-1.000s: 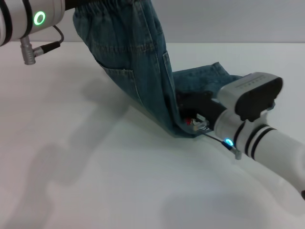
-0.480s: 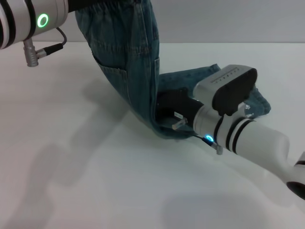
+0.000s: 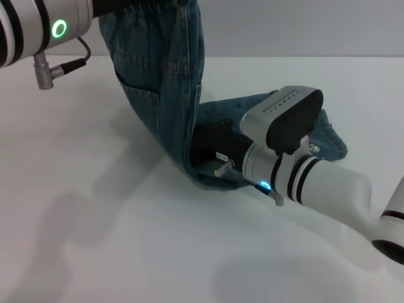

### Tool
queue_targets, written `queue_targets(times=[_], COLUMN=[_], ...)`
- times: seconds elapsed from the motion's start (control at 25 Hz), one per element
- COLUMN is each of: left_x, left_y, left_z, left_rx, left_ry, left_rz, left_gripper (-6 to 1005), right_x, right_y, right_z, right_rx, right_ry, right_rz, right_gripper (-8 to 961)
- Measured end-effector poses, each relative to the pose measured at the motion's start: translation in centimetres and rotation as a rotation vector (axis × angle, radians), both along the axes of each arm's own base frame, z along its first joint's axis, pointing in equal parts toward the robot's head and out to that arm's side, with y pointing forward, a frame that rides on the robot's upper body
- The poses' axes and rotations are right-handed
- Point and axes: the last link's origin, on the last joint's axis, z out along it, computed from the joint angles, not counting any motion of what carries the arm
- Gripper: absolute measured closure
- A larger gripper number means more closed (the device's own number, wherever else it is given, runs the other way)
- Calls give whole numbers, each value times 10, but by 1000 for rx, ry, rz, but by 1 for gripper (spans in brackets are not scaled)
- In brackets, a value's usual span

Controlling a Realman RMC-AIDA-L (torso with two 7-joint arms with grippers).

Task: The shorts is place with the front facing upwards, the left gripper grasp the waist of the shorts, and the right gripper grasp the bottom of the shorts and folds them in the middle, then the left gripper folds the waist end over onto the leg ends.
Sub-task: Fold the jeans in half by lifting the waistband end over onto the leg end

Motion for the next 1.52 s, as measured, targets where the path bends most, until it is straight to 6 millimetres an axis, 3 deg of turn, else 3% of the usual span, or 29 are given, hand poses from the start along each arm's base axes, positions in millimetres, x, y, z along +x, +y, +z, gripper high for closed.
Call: queue_targets(times=[0.24,0.52,0.72,0.76,0.96,1.04,1.16,1.36,1.52], left_x=[-2,0,4,11,14,22,22,12,3], left_y=[0,-2,-4,-7,-9,-16,-16,-19,-22], left_z=[1,-2,-6,-15,-22,-52,-59,-107,-133], left_rx=[3,-2,-5,-17,-28,-69,-78,-114,-131], left_ry=[3,5,-1,-10,-17,-47,-54,-122,-83], left_rz=[3,-8,-27,-63,-83,-140,-143,-182,-212], left_gripper=[950,950,950,950,950,950,950,950,950], right_x=[37,89,127,134,169,180,188,203,209], right_y=[12,24,19,17,-2,-10,-21,-39,-58], right_z=[20,68,96,103,131,138,144,160,172], right_rx=[82,291,431,455,567,597,621,710,805], right_ry=[-8,13,-29,-29,-4,3,15,24,51], right_rz=[-113,-238,-329,-349,-434,-461,-484,-513,-496], right_gripper=[953,953,954,954,954,954,954,954,954])
